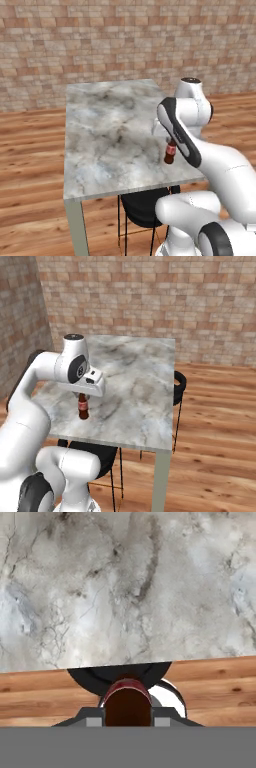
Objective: Place the large bottle from the dining counter next to the other large bottle outside the sink, and place the small bottle from the dining counter next to the other small bottle inside the sink.
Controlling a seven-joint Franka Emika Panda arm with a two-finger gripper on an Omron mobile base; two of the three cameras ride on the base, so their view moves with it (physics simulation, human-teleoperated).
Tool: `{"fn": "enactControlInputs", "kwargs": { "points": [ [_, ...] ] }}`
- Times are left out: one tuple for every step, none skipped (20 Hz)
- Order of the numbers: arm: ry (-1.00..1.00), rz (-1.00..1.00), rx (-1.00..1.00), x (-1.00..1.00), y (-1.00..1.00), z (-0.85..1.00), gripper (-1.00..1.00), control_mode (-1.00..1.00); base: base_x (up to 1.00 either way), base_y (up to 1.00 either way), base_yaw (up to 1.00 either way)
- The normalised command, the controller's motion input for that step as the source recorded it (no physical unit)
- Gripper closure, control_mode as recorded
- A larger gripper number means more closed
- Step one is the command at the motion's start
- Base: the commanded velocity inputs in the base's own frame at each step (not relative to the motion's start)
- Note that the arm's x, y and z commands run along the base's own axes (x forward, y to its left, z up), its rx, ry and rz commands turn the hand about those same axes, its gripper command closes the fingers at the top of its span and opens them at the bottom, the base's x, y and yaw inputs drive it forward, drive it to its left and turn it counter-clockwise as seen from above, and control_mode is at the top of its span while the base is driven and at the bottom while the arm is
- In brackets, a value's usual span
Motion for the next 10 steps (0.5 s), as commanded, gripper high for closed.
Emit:
{"fn": "enactControlInputs", "kwargs": {
  "points": [
    [0.0,0.0,0.0,-0.67,0.0,0.24,1.0,-1.0,0.0,0.0,0.0],
    [0.0,0.0,0.0,-0.65,0.0,0.21,1.0,-1.0,0.0,0.0,0.0],
    [0.0,0.0,0.0,-0.65,0.0,0.21,1.0,-1.0,0.0,0.0,0.0],
    [0.0,0.0,0.0,-0.62,0.0,0.21,1.0,-1.0,0.0,0.0,0.0],
    [0.0,0.0,0.0,-0.54,0.0,0.18,1.0,-1.0,0.0,0.0,0.0],
    [0.0,0.0,-0.01,-0.44,0.0,0.15,1.0,-1.0,0.0,0.0,0.0],
    [0.0,0.0,-0.02,-0.37,0.0,0.09,1.0,-1.0,0.0,0.0,0.0],
    [0.0,0.0,-0.03,-0.26,0.0,0.0,1.0,-1.0,0.0,0.0,0.0],
    [-0.02,0.0,-0.03,-0.22,0.0,0.0,1.0,-1.0,0.0,0.0,0.0],
    [-0.05,0.0,-0.02,-0.21,0.0,0.0,1.0,-1.0,0.0,0.0,0.0]
  ]
}}
